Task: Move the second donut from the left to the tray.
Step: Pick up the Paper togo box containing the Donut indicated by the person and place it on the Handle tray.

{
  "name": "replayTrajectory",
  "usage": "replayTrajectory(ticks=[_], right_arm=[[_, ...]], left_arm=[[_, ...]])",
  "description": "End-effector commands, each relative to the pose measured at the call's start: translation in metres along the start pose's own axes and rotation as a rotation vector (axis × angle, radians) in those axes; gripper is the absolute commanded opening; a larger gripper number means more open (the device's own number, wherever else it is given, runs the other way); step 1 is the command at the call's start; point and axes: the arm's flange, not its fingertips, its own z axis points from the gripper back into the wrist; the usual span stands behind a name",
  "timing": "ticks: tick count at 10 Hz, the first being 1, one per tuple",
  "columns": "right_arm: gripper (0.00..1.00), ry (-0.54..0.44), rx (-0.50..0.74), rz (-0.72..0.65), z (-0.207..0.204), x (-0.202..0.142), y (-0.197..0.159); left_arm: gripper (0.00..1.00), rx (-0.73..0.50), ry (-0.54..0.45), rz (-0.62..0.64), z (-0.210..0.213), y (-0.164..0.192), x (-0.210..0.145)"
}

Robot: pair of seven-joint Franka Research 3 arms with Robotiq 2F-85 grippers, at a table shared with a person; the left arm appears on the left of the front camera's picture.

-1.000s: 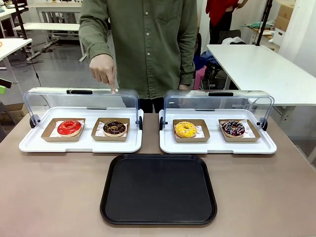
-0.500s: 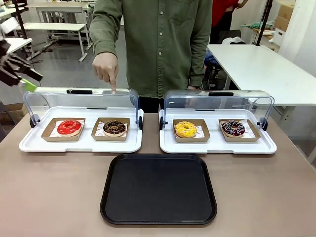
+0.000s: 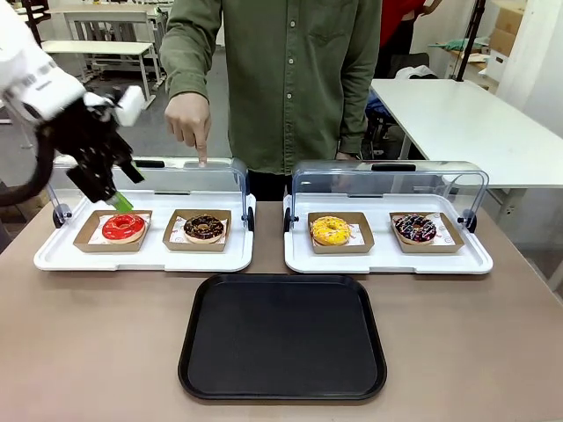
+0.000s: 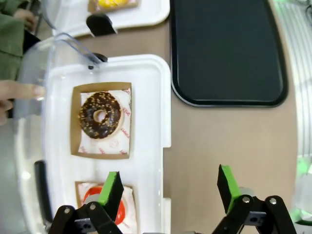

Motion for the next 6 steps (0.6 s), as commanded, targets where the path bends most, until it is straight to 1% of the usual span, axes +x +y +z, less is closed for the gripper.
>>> replayTrajectory(ticks=[1, 3, 4, 6], right_arm=[[1.00, -0.007, 0.002, 0.005, 0.000, 0.002, 0.000], [1.00, -0.007, 0.002, 0.005, 0.000, 0.002, 0.000], [1.00, -0.007, 0.002, 0.005, 0.000, 0.002, 0.000], [1.00, -0.007, 0.002, 0.005, 0.000, 0.002, 0.000]], left_arm=[[1.00, 0.028, 0.082, 0.030, -0.029, 0.011, 0.002], [1.00, 0.088, 0.163, -0.006, -0.073, 0.022, 0.010], [1.00, 0.103, 0.187, -0.008, -0.090, 0.025, 0.012], [1.00, 0.097, 0.220, -0.026, -0.115, 0.033, 0.014]])
